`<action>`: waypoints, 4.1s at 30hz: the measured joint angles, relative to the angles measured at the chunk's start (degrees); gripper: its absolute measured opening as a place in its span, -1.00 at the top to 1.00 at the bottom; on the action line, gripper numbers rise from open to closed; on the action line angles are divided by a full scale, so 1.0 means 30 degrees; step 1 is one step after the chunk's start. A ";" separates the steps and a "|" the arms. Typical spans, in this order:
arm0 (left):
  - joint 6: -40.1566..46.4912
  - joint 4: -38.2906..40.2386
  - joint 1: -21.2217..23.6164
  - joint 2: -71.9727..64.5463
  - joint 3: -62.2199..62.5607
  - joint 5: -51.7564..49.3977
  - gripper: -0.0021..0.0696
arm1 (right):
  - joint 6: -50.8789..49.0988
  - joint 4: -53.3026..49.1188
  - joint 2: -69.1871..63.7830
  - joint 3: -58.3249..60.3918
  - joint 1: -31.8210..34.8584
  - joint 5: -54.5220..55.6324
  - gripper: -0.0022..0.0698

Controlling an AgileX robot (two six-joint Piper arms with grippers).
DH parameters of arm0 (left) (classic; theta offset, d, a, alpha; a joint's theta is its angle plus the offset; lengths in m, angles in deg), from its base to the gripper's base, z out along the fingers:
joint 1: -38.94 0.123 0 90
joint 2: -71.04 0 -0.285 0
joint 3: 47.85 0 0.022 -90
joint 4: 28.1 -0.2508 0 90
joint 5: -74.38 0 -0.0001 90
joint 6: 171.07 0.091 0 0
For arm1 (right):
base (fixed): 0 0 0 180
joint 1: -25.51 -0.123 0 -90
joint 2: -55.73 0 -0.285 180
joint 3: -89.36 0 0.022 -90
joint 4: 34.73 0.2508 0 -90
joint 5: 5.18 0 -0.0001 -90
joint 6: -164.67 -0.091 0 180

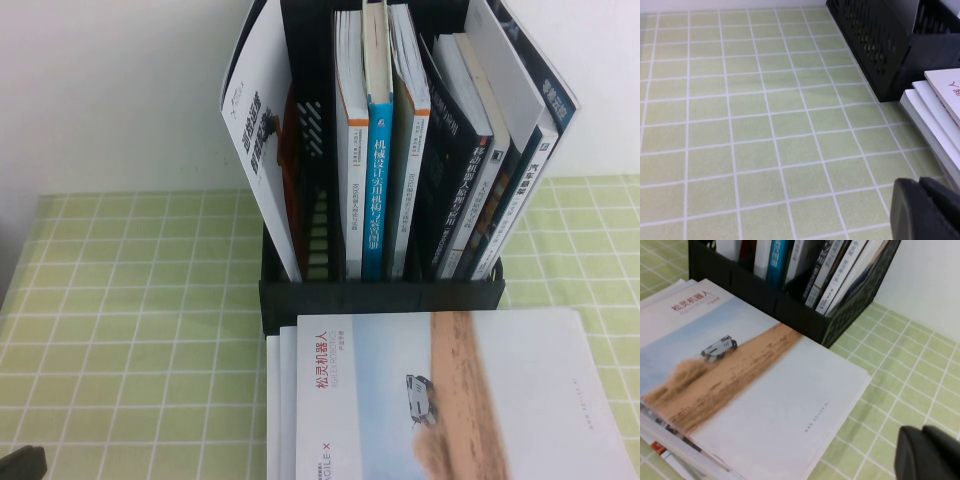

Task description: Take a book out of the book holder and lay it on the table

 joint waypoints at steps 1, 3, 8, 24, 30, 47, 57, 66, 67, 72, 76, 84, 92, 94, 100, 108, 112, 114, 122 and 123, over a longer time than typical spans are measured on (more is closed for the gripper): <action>0.0000 0.0000 0.0000 0.0000 0.0000 0.0000 0.95 | 0.0000 0.0000 0.0029 0.0000 0.0000 -0.0087 0.95; 0.0000 0.0000 0.0000 0.0000 0.0000 0.0000 0.95 | 0.0000 0.0000 0.0049 0.0000 0.0000 -0.0105 0.94; 0.0000 0.0210 0.0044 0.0789 -0.0358 0.0000 0.95 | 0.0000 0.0000 0.0049 0.0000 0.0000 -0.0148 0.94; -0.0040 -0.3017 0.0351 0.5710 -0.4588 0.1621 0.95 | -0.0035 0.0000 0.0049 0.0000 0.0000 -0.0198 0.95; -0.0040 -0.5026 0.0396 0.5710 -0.4875 0.3552 0.95 | -0.0035 0.0000 0.0049 0.0000 0.0000 -0.0198 0.95; -0.0040 -0.5005 0.0615 0.5710 -0.4883 0.4269 0.95 | -0.0035 0.0000 0.0049 0.0000 0.0000 -0.0198 0.95; -0.0040 -0.5010 0.0615 0.5710 -0.4883 0.4269 0.95 | -0.0035 0.0000 0.0049 0.0000 0.0000 -0.0198 0.95; -0.0040 -0.5010 0.0615 0.5710 -0.4883 0.4283 0.95 | -0.1462 -0.0369 0.0221 0.0688 0.1939 0.4185 0.95; -0.0040 -0.5000 0.0615 0.5710 -0.4883 0.4283 0.95 | -0.1803 -0.0413 0.0239 0.1124 0.2979 0.5851 0.95; -0.0040 -0.5000 0.0615 0.5710 -0.4883 0.4283 0.95 | -0.5589 -0.0604 0.0239 0.3606 0.9029 1.1165 0.95; -0.0040 -0.5000 0.0615 0.5710 -0.4883 0.4283 0.95 | -0.7518 -0.0643 0.0268 0.5518 1.3413 1.3398 0.95; -0.0040 -0.4964 0.0615 0.5710 -0.4883 0.4283 0.95 | -0.8362 -0.0860 0.0892 0.7889 1.9798 1.7291 0.95; -0.0040 -0.4964 0.0644 0.5710 -0.4883 0.4283 0.95 | -0.8153 -0.1394 0.0892 0.7975 2.0768 1.7857 0.95; -0.0040 -0.4964 0.0644 0.5710 -0.4883 0.4283 0.95 | -0.5885 0.0506 0.0892 0.7975 2.0768 1.7857 0.95; -0.0040 -0.4964 0.0644 0.5710 -0.4883 0.4283 0.95 | 0.5629 1.0617 0.1396 0.7975 2.0768 1.6889 0.95; -0.0040 -0.4964 0.0644 0.5710 -0.4883 0.4283 0.95 | 0.7816 1.2045 0.1630 0.7975 2.0768 1.3034 0.95; -0.0040 -0.4964 0.0657 0.5710 -0.4883 0.4283 0.95 | 0.7889 1.2195 0.1630 0.7975 2.0768 1.0536 0.95; -0.0040 -0.4964 0.0657 0.5710 -0.4883 0.4283 0.95 | 0.7889 1.2275 0.1630 0.7975 2.0768 1.0294 0.95; -0.0040 -0.4964 0.0657 0.5710 -0.4883 0.4283 0.95 | 0.7889 1.2400 0.1630 0.7975 2.0768 1.0170 0.95; -0.0040 -0.4964 0.0657 0.5710 -0.4883 0.4283 0.95 | 0.7889 1.2400 0.1630 0.7975 2.0768 1.0170 0.95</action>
